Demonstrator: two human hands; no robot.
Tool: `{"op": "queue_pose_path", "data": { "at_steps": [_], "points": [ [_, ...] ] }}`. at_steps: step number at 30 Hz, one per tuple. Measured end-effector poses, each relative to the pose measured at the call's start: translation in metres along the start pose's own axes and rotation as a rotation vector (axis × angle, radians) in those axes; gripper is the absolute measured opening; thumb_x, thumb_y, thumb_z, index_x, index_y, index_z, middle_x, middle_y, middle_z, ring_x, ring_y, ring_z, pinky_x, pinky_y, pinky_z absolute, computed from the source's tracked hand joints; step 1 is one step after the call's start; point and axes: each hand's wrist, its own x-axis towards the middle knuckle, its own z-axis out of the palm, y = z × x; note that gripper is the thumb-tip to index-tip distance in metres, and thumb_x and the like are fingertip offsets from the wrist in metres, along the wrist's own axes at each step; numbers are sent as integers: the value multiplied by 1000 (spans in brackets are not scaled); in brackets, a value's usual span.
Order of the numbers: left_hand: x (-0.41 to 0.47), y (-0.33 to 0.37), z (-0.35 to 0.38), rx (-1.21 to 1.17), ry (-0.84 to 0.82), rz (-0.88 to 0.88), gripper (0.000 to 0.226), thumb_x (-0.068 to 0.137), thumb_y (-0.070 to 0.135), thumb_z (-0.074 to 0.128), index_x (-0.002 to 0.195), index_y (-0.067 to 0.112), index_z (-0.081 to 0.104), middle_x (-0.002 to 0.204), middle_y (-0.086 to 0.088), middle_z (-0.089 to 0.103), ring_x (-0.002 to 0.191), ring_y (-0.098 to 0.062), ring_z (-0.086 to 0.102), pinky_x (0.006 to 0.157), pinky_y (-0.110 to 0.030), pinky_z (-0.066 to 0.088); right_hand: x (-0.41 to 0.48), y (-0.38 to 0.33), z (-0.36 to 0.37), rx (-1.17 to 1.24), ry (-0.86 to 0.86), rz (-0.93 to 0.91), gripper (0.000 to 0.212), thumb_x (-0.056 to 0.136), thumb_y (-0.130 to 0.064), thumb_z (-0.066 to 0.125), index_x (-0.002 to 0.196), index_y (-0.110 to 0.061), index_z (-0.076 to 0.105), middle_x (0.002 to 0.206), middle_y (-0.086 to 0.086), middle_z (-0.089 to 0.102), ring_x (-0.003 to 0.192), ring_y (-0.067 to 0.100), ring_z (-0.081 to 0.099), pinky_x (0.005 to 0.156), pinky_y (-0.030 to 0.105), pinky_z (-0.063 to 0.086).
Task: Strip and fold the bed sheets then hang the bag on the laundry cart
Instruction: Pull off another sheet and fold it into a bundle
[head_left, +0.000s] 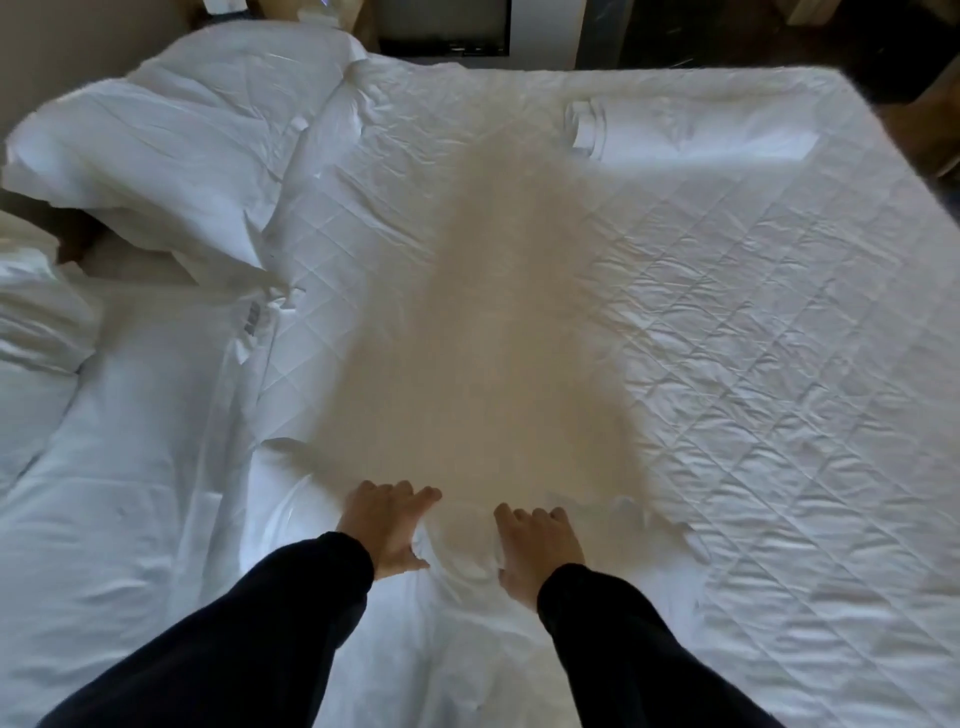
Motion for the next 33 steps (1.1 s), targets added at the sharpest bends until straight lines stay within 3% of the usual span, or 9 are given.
{"op": "queue_pose_path", "data": {
  "at_steps": [3, 5, 8, 13, 22, 27, 30, 33],
  "points": [
    [-49, 19, 6, -42, 138, -30, 89, 24, 52, 90, 103, 29, 55, 73, 2, 63, 58, -21, 62, 64, -33, 47, -42, -19, 7, 7, 97, 28, 40, 85, -19, 60, 120, -15, 42, 108, 5, 59, 102, 29, 54, 93, 40, 33],
    [-75, 28, 0, -84, 266, -60, 93, 18, 45, 92, 100, 28, 53, 68, 1, 61, 54, -22, 61, 62, -33, 48, -64, -27, 2, 0, 205, 32, 38, 83, -16, 60, 118, -15, 45, 106, 5, 59, 100, 30, 55, 92, 40, 34],
    [-108, 39, -28, -102, 381, -100, 92, 23, 42, 93, 104, 28, 50, 71, 0, 63, 58, -24, 62, 64, -33, 47, -93, -36, -18, 7, 362, 28, 35, 74, -14, 65, 108, -17, 55, 95, 4, 64, 90, 30, 59, 85, 40, 38],
    [-170, 69, -79, -71, 492, -73, 73, 32, 37, 89, 100, 22, 67, 74, -2, 65, 61, -26, 64, 66, -35, 48, -170, -43, -51, -50, 553, 39, 39, 46, -15, 79, 80, -19, 60, 64, -1, 60, 60, 26, 59, 64, 34, 42],
    [-247, 179, -129, -173, 615, 144, 71, 37, 37, 85, 103, 20, 65, 75, -2, 66, 62, -27, 64, 67, -37, 48, -349, -26, -78, -70, 735, 253, 41, 37, -13, 76, 75, -21, 61, 63, -3, 59, 59, 26, 59, 62, 33, 41],
    [-261, 265, -147, -140, 604, 288, 70, 35, 44, 83, 100, 24, 66, 74, 1, 65, 62, -25, 63, 68, -35, 47, -441, 9, -57, -7, 791, 468, 42, 36, -12, 72, 75, -23, 63, 64, -3, 59, 60, 27, 58, 62, 35, 41],
    [-264, 318, -159, -77, 609, 369, 64, 39, 55, 69, 97, 27, 69, 72, 4, 64, 61, -23, 62, 68, -32, 43, -486, 34, -42, 53, 855, 571, 38, 37, -12, 67, 73, -22, 64, 63, -3, 59, 58, 28, 58, 62, 36, 43],
    [-266, 370, -169, -65, 625, 455, 61, 38, 52, 67, 94, 27, 69, 70, 3, 64, 60, -24, 62, 65, -35, 47, -527, 58, -31, 89, 899, 649, 40, 35, -11, 69, 73, -23, 65, 62, -3, 58, 57, 27, 57, 61, 33, 42]
  ]
}}
